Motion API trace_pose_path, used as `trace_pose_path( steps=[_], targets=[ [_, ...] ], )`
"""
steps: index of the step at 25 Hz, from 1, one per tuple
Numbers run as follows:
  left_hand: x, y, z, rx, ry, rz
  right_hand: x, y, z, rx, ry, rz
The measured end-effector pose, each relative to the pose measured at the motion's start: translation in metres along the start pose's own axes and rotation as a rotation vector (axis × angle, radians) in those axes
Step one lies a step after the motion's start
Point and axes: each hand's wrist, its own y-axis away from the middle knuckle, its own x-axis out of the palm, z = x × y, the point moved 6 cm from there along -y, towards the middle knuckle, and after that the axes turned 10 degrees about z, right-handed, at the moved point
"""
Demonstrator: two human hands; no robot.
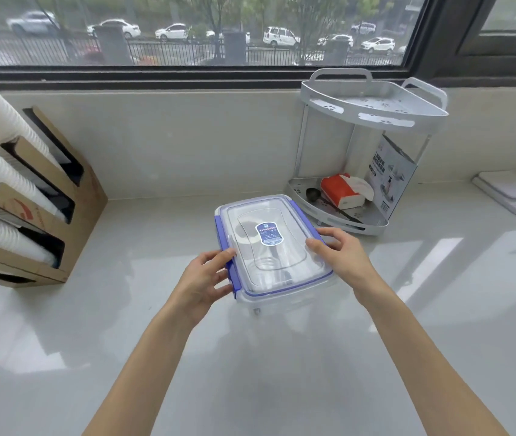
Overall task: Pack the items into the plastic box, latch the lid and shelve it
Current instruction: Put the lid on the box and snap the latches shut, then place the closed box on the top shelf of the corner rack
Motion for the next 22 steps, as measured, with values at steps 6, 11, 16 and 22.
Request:
trace_pose_path(
  steps=[6, 11, 16, 22],
  targets=[
    [0.047, -0.021, -0.054, 0.098, 0.057, 0.085, -0.055, -0.019, 0.063, -0.154, 0.066, -0.021],
    [0.083, -0.036, -0.097, 0.165, 0.057, 0.159, -0.095, -0.031, 0.108, -0.195, 0.111, -0.017],
    [0.119, -0.053, -0.140, 0.206, 0.043, 0.237, -0.132, -0.047, 0.150, -0.246, 0.173, -0.049],
    [0.160, -0.083, -0.188, 0.238, 0.044, 0.268, -0.173, -0.077, 0.197, -0.298, 0.308, -0.106]
  ],
)
